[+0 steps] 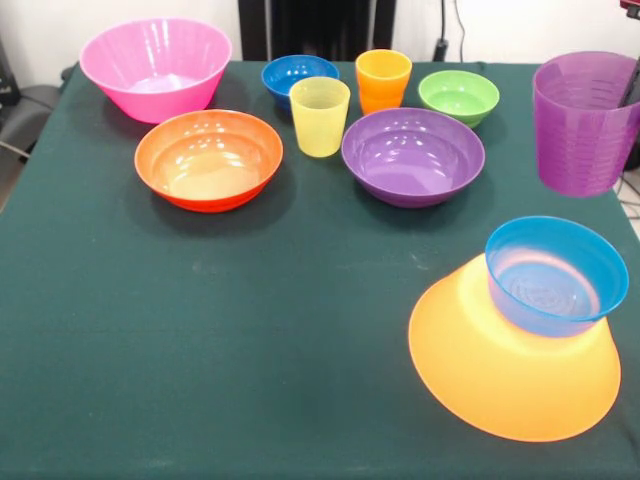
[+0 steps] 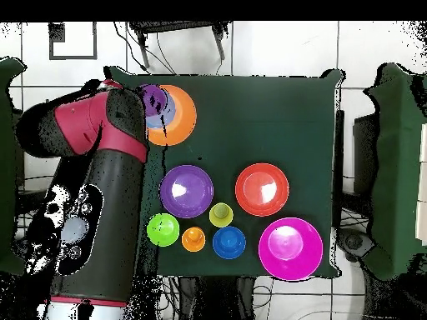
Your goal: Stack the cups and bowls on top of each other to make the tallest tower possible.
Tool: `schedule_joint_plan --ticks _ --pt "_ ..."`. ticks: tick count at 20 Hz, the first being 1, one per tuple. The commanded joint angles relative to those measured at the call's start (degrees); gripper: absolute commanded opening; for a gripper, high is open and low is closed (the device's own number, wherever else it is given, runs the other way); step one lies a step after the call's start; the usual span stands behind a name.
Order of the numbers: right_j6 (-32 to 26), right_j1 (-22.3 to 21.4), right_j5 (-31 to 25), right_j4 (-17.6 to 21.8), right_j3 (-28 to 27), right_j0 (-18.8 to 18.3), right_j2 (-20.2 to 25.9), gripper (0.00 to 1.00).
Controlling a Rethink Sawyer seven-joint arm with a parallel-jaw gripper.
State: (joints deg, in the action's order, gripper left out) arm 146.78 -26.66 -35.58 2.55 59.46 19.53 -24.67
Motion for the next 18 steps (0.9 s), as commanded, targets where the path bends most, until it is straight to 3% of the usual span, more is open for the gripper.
schedule_joint_plan --ticks 1,6,13,18 --pt "-33.25 -4.34 -8.88 8.86 1.28 -5.76 12.52 0.0" --pt "-29.18 1.9 -13.41 7.36 -7.97 -6.34 16.25 0.0" --pt "-24.72 9.85 -17.4 8.28 -20.61 -3.07 12.7 0.0" --pt "-21.94 12.21 -19.44 7.3 -23.52 -2.02 10.86 0.0"
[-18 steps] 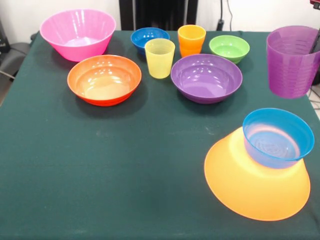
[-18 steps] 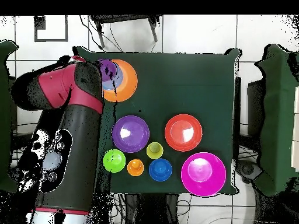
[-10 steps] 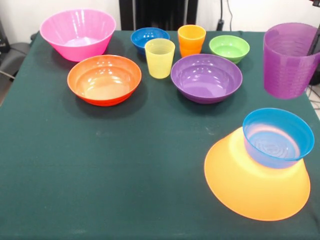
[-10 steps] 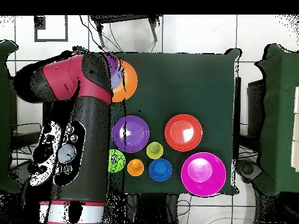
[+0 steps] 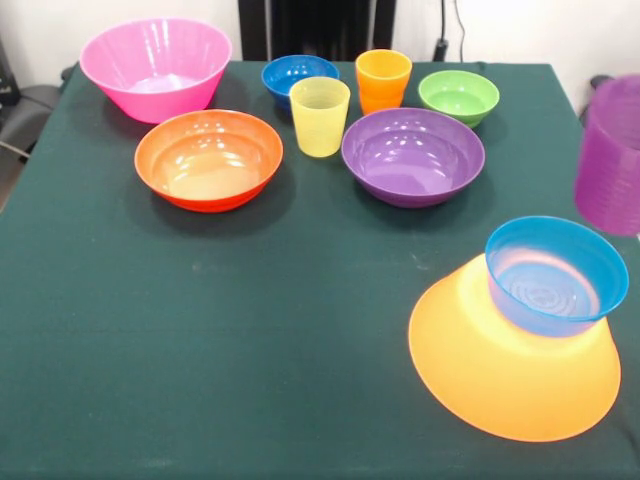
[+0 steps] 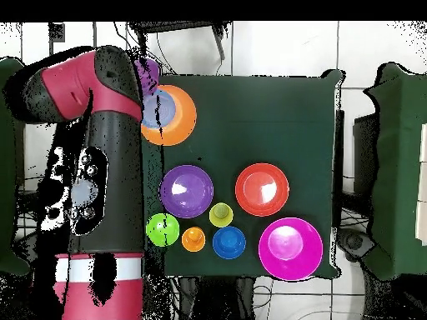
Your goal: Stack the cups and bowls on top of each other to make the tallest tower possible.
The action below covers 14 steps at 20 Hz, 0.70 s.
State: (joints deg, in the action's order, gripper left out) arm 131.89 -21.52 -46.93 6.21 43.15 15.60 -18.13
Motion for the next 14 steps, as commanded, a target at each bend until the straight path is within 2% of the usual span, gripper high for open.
schedule_joint_plan --ticks 1,6,14 --pt "-6.74 7.31 -8.14 3.43 -7.34 2.06 4.17 0.0" --pt "-3.98 8.22 -6.76 4.37 -6.97 3.48 1.09 0.0" --pt "-2.79 9.05 -3.57 6.02 -5.93 4.56 -3.86 0.0"
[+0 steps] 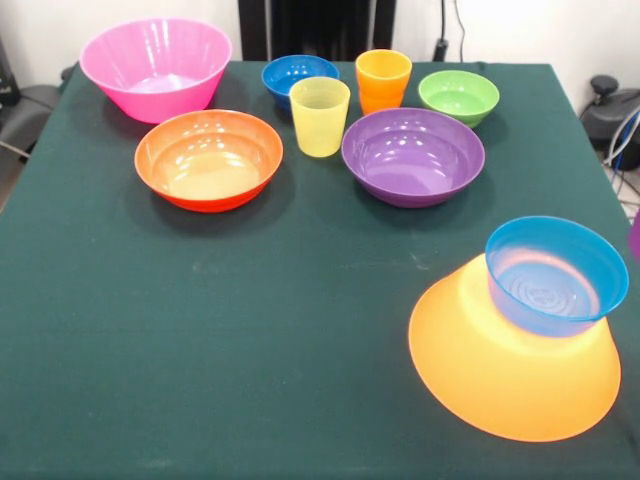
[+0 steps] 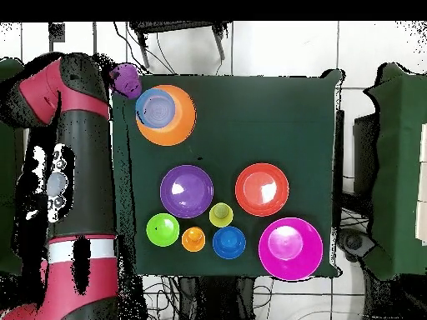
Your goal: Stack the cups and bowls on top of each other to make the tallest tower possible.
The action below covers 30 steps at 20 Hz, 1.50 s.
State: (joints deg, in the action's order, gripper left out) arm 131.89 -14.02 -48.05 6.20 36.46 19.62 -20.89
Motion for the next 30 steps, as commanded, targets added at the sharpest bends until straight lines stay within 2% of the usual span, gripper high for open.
schedule_joint_plan --ticks 1,8,14,19,24,30 --pt "-2.45 1.67 -2.1 6.03 0.97 0.7 -1.62 0.0" --pt "-3.12 0.95 0.44 3.84 4.26 0.16 -0.78 0.0" --pt "0.32 0.93 2.09 2.4 7.02 0.52 -0.31 0.0" --pt "-0.1 0.23 3.3 1.61 9.4 -0.1 0.97 0.0" --pt "1.59 -0.68 7.09 2.35 13.4 0.37 0.46 0.0" --pt "-0.09 -2.22 10.32 2.45 17.58 -0.4 1.3 0.0"
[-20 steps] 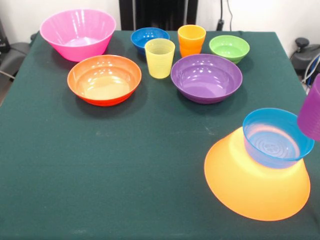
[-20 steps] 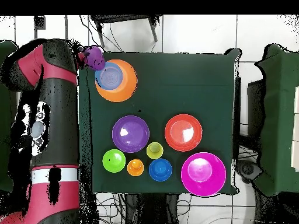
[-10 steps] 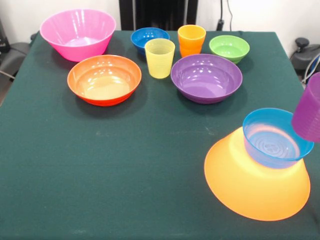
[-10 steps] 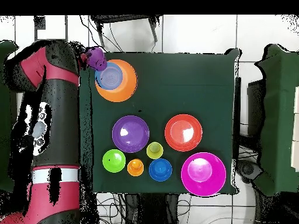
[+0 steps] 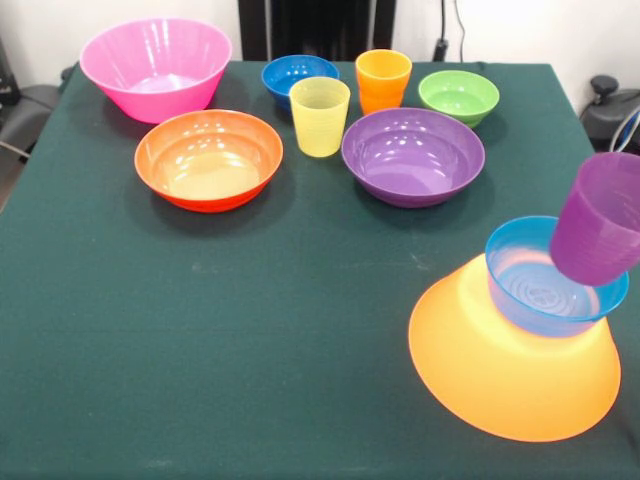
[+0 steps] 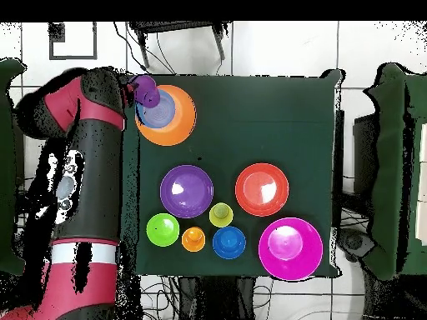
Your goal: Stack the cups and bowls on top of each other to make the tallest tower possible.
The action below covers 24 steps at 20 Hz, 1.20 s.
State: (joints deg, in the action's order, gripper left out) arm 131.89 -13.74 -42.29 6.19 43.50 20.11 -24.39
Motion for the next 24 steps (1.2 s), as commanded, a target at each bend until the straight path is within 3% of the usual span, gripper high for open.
schedule_joint_plan --ticks 1,16,24 --pt "-0.03 -2.64 4.95 2.48 11.05 -0.87 4.73 0.0" --pt "0.67 -4.01 10.96 0.91 17.73 -1.71 7.64 0.0" --pt "0.17 -4.76 14.05 0.06 20.74 -3.63 11.65 0.0"
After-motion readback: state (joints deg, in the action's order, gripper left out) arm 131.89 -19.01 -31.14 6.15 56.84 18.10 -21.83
